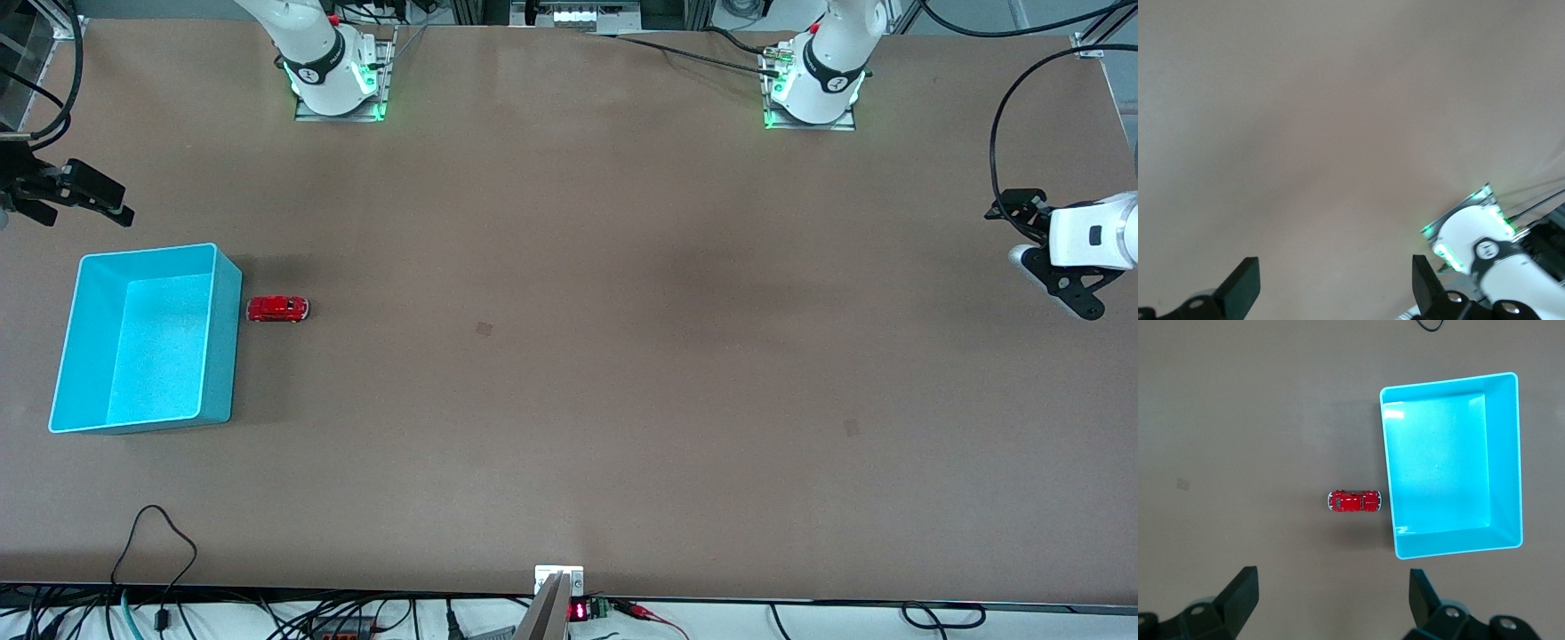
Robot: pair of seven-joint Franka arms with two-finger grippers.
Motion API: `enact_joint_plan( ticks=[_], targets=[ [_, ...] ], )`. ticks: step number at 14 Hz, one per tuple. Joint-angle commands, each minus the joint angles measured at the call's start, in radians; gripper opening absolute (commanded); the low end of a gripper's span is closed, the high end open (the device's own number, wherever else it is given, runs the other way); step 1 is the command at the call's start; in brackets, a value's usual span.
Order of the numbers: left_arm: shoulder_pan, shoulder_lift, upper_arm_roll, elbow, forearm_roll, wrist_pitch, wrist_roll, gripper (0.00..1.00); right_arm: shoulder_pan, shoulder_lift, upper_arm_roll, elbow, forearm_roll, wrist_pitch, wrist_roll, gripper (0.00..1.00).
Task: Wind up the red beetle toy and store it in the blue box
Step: 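Withdraw the left gripper as the car rolls toward the blue box, then reach the right gripper down to the red car beside the box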
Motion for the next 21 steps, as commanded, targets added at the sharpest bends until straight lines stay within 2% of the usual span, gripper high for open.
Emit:
enact_joint_plan(
  ticks=[1,4,7,9,11,13,16,21],
  targets=[
    [-0.001,0.004,-0.081,0.122,0.008,-0.099,-0.167,1.0,-0.01,0.004,0.001,0.006,0.02,0.006,-0.011,1.0],
    [0.0,0.004,-0.164,0.242,0.002,-0.152,-0.408,1.0,-0.008,0.004,0.002,0.007,0.022,0.006,-0.011,1.0],
    [-0.059,0.039,-0.175,0.34,0.044,-0.155,-0.427,1.0,-0.004,0.004,0.005,0.007,0.019,0.0,-0.031,1.0],
    [-0.067,0.125,-0.173,0.462,0.055,-0.083,-0.456,1.0,0.0,0.007,0.008,0.007,0.017,-0.002,-0.031,1.0],
    [-0.069,0.174,-0.175,0.512,0.055,0.012,-0.463,1.0,0.0,0.021,0.01,0.007,0.02,-0.003,-0.027,1.0],
    [-0.069,0.172,-0.178,0.506,0.058,0.016,-0.478,1.0,0.007,0.044,0.011,0.006,0.02,-0.005,-0.03,1.0],
    [-0.066,0.116,-0.19,0.436,0.045,-0.01,-0.695,1.0,0.038,0.071,0.011,0.006,0.006,-0.006,-0.028,1.0],
    [-0.064,0.006,-0.205,0.288,0.043,0.083,-0.714,1.0,0.039,0.149,0.011,0.006,0.032,0.012,-0.056,1.0]
  ],
)
